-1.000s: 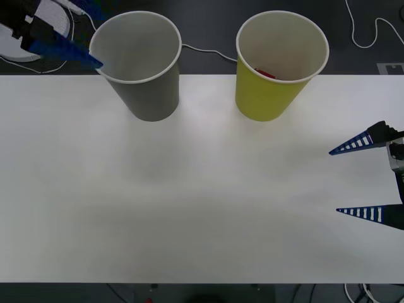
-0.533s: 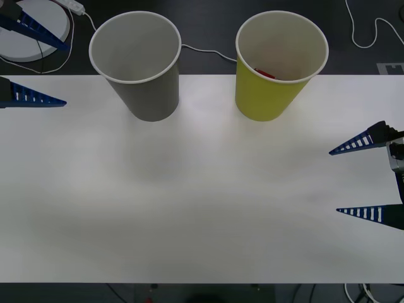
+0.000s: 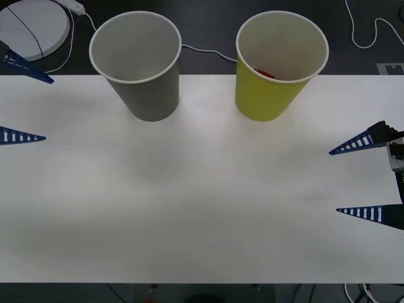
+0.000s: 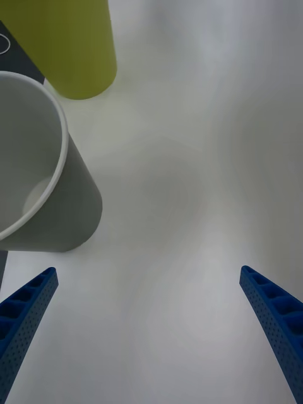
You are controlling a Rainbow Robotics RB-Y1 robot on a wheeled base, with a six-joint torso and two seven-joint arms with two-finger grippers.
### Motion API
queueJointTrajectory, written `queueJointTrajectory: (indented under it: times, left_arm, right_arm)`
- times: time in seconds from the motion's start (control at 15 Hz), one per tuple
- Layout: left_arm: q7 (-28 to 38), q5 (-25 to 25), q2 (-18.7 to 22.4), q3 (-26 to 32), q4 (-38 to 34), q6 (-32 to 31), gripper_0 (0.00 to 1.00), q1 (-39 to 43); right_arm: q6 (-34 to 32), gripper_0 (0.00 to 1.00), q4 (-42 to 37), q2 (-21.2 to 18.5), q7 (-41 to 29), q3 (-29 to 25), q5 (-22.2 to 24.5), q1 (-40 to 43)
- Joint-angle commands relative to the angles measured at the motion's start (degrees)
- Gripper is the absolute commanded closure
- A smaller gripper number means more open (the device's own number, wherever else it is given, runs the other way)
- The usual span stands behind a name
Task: Put the can into the green bin and the plastic bottle into the gray bin
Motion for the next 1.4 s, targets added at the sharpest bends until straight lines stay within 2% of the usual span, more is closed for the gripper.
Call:
queueJointTrajectory:
  times: [0.07, 0.6, 1.13, 1.4]
  left_arm:
    - [-5.62, 0.61, -0.79, 1.81, 0.05, 0.02, 0.0, 4.13]
    - [-17.93, -1.06, -7.29, 7.69, -0.04, 0.02, 0.0, 15.9]
    - [-19.86, -3.44, -8.17, 7.69, -0.04, 0.02, 0.0, 17.13]
    - [-19.86, -4.84, -10.63, 7.69, -0.04, 0.02, 0.0, 17.13]
  right_arm:
    - [0.0, 0.0, 0.0, 0.0, 0.0, 0.0, 0.0, 0.0]
    - [0.0, 0.0, 0.0, 0.0, 0.0, 0.0, 0.0, 0.0]
    - [0.0, 0.0, 0.0, 0.0, 0.0, 0.0, 0.0, 0.0]
    - [0.0, 0.0, 0.0, 0.0, 0.0, 0.0, 0.0, 0.0]
